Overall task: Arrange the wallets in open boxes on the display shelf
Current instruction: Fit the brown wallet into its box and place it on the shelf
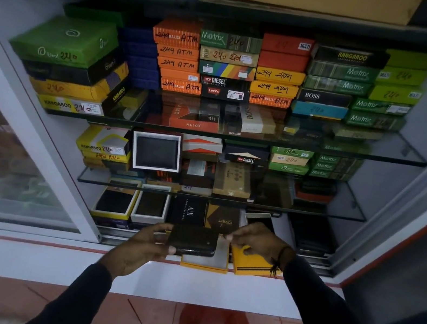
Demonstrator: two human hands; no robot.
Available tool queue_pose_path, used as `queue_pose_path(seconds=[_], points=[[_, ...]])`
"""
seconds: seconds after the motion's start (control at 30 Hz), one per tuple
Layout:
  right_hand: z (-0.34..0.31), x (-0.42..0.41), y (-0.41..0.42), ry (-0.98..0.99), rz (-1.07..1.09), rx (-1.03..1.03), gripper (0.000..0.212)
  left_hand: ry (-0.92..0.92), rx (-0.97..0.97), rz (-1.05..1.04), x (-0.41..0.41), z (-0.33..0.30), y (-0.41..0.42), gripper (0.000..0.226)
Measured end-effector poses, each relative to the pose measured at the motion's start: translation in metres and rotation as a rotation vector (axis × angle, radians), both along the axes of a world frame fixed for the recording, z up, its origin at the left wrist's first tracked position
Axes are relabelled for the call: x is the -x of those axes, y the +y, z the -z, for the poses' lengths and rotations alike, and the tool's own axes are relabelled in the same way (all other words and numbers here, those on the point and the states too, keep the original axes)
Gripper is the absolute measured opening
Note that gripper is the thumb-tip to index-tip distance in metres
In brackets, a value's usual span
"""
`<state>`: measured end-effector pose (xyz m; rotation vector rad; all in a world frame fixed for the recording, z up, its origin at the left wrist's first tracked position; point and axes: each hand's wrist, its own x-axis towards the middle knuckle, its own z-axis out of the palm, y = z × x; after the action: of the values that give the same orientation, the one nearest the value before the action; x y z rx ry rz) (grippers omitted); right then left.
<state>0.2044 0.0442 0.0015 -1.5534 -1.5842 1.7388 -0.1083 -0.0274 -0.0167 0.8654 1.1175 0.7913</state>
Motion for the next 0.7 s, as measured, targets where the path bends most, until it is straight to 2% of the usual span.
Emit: queue_pose_path(seconds=[0.13,0.23,0.4,0.43,0.53,0.6,0.7], points=[[0.004,0.012,-0.008,-0.032,0.028,-0.125,0.02,0.044,-0.012,-0.176,-0.028,0.004,0.001,0.064],[0.011,0.015,-0.013,-0.041,0.069,-0.234,0.018,0.026,0.008,-0.247,-0.037,0.009,0.005,0.064],[0.019,0.006,-0.016,-0.067,0.151,-0.263,0.013,-0.051,-0.012,-0.174,-0.033,0.013,0.003,0.053],[0.019,0.008,-0.017,-0.069,0.157,-0.282,0.007,-0.029,-0.036,-0.207,-0.036,0.013,0.003,0.049],[0.016,0.019,-0.021,-0.106,0.181,-0.402,0.012,0.014,-0.09,-0.376,-0.041,0.018,0.008,0.031],[0.013,0.033,-0.027,-0.109,0.133,-0.452,0.005,0.031,-0.1,-0.424,-0.043,0.02,0.012,0.03],[0.006,0.067,-0.045,-0.13,0.069,-0.539,0.008,0.05,-0.108,-0.41,-0.051,0.025,0.015,0.04]])
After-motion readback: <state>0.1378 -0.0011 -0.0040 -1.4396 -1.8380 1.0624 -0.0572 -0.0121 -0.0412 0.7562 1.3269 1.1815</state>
